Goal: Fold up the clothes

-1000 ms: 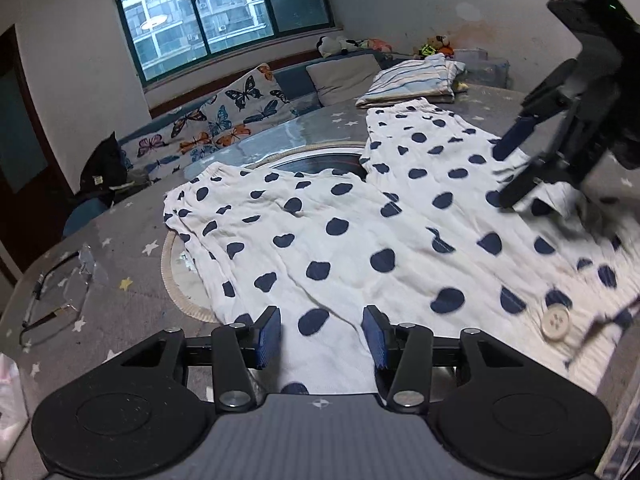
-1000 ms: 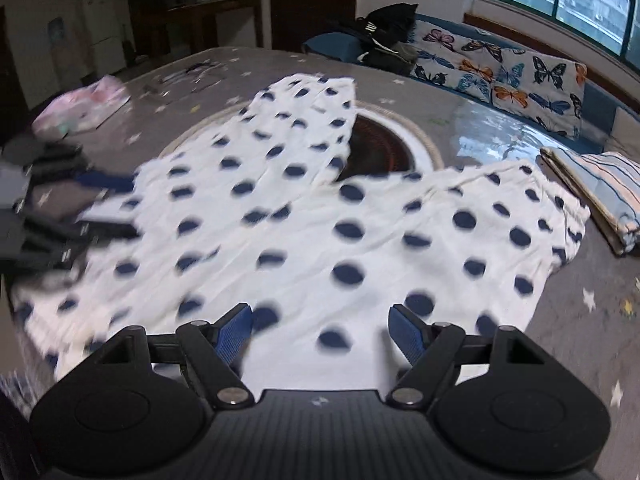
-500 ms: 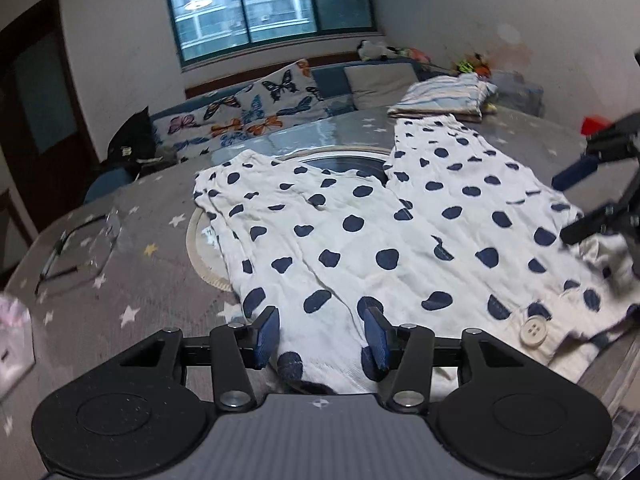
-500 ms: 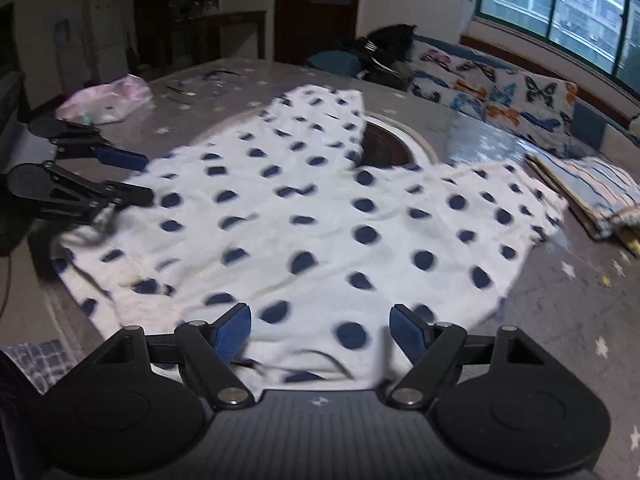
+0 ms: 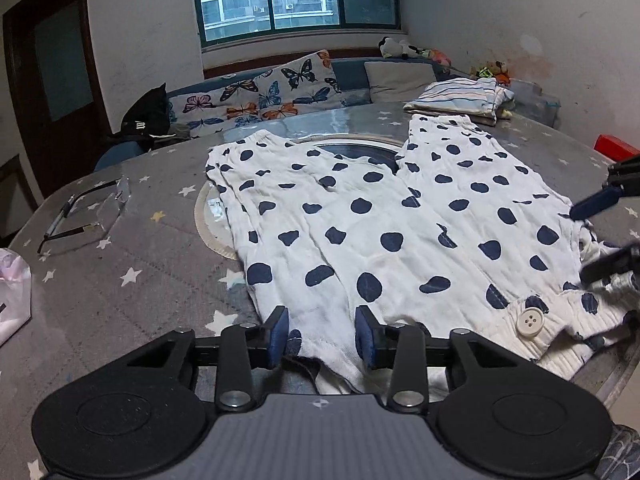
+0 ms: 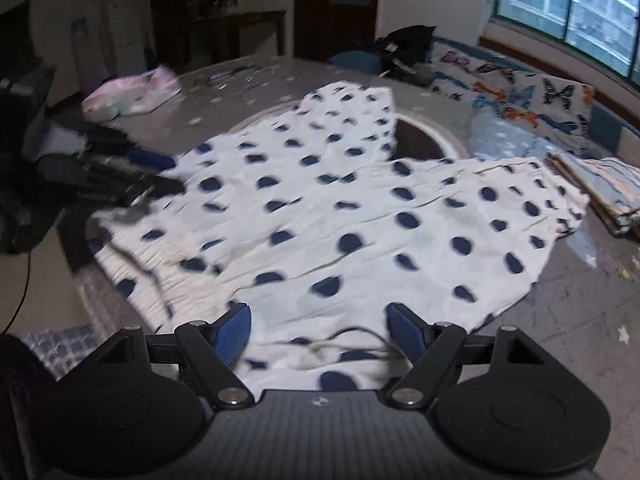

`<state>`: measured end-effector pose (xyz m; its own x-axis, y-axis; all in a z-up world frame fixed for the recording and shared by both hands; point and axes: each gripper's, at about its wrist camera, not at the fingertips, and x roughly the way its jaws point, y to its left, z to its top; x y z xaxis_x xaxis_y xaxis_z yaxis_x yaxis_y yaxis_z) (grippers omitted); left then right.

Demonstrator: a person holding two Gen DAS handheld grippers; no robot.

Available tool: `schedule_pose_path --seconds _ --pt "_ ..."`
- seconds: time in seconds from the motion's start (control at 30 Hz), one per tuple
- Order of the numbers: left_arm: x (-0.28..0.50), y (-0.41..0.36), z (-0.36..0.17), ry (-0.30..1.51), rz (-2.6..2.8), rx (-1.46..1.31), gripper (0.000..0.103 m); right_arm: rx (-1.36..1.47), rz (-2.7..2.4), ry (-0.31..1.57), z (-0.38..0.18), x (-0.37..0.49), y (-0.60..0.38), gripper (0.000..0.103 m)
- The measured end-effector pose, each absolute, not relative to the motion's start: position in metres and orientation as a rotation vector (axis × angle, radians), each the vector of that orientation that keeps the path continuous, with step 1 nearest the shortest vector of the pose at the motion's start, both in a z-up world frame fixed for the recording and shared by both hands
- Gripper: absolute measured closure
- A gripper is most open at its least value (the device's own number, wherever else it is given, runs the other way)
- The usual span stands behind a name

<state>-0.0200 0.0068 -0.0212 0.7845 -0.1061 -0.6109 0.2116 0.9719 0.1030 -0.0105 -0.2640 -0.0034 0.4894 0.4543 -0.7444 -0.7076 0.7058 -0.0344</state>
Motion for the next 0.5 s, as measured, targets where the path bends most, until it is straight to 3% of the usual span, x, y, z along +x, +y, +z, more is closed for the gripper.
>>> schedule_pose_path --seconds 0.03,0.13,0.3,0.4,0.5 --pt "-0.021 0.007 -0.022 0.642 -0.164 0.176 0.082 -0.372 0.731 0.787 -0.005 -0.013 -0.262 0.025" --pt "-0.022 0.008 -0.022 0.643 -0.158 0.169 0.092 -0.385 0.733 0.755 0.0 -0.018 -0.261 0.025" --pt "-0.022 0.009 -0.02 0.646 -0.15 0.164 0.093 -0.371 0.817 0.748 0.01 -0.028 -0.255 0.026" --pt "-0.023 0.012 -0.019 0.639 -0.14 0.178 0.094 -0.391 0.86 0.789 0.0 -0.033 -0.249 0.035" --pt "-0.022 0.017 -0.017 0.639 -0.126 0.171 0.095 -0.397 0.889 0.829 -0.01 -0.036 -0.245 0.035"
